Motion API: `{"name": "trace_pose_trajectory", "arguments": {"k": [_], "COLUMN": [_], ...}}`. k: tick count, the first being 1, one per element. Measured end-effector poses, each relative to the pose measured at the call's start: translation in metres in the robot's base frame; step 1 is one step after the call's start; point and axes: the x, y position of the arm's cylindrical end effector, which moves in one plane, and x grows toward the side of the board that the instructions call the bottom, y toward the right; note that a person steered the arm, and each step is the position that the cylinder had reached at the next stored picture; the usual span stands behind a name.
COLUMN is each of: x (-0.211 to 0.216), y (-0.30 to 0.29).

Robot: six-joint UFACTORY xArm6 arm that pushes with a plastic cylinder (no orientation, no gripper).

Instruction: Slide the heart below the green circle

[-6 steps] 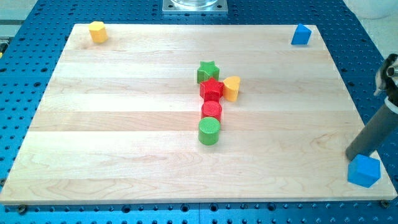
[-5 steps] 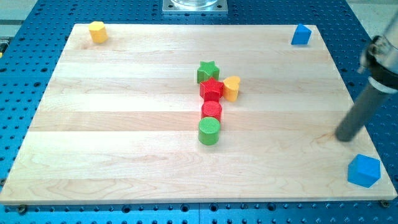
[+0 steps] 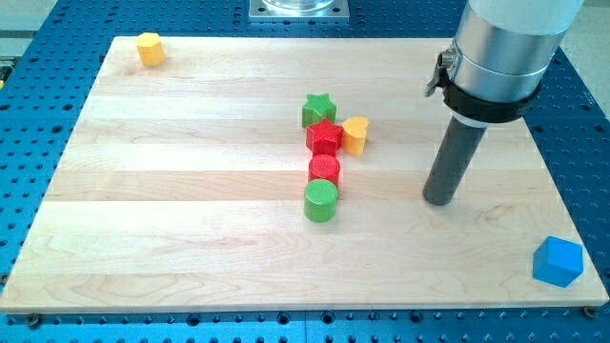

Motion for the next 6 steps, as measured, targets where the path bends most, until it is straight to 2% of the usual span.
{"name": "trace_pose_trajectory", "arguments": {"k": [1,2,3,5,6], "x": [-0.019,-0.093,-0.1,-0.187,-0.197], "y": [0.002,0.004,-0.006,-0.032,-0.061]}}
